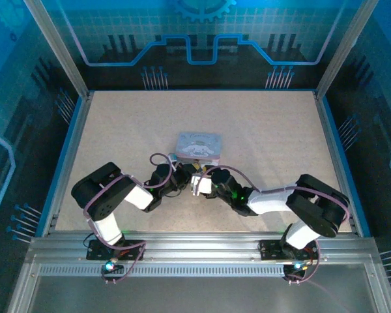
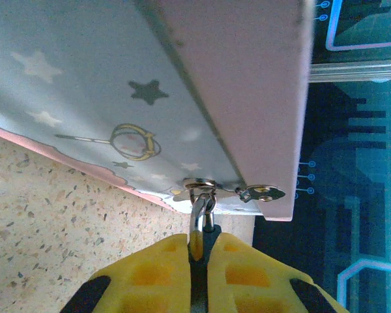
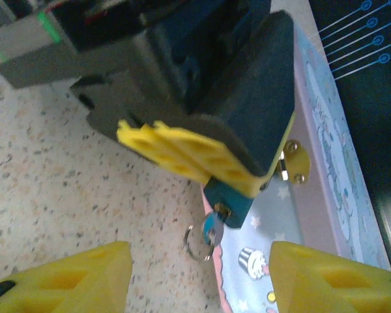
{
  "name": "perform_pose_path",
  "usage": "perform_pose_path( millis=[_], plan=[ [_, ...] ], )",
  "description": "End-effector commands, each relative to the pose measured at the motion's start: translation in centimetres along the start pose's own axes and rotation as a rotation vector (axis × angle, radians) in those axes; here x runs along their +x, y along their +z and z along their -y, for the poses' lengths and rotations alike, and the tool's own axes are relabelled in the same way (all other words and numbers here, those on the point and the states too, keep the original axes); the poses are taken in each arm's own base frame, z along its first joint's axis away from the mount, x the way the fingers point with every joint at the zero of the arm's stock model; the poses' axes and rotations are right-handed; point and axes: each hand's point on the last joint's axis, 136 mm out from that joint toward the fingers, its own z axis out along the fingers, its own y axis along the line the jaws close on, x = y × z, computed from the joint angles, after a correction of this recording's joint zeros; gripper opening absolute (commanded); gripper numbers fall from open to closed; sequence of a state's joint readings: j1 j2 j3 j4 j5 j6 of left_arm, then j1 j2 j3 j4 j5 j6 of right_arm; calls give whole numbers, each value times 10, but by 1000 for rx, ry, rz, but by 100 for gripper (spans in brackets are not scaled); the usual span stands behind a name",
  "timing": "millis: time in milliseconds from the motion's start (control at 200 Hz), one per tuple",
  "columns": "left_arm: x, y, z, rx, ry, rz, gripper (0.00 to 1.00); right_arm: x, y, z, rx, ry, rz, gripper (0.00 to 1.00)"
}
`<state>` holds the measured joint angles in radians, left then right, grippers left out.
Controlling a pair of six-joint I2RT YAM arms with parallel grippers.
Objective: Unlock the padlock with the key
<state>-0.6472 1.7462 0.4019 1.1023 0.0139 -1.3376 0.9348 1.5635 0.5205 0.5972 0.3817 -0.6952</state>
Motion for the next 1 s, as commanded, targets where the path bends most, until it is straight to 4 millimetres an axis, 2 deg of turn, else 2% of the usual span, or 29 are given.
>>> perform_pose_path(
  millis=[0,685,885,995],
  plan=[
    [-4,-4,13,40,-17,25,4,-14,6,14,37,15,48,53],
    [-4,-5,12,46,-22,28,3,-2,14,19,48,2,-23,13],
    [-4,-4,12,48,-25,28,3,4,12,23,64,10,-41,11],
    [-4,-4,13,51,-25,26,3,8,13,25,69,14,-59,5]
  ],
)
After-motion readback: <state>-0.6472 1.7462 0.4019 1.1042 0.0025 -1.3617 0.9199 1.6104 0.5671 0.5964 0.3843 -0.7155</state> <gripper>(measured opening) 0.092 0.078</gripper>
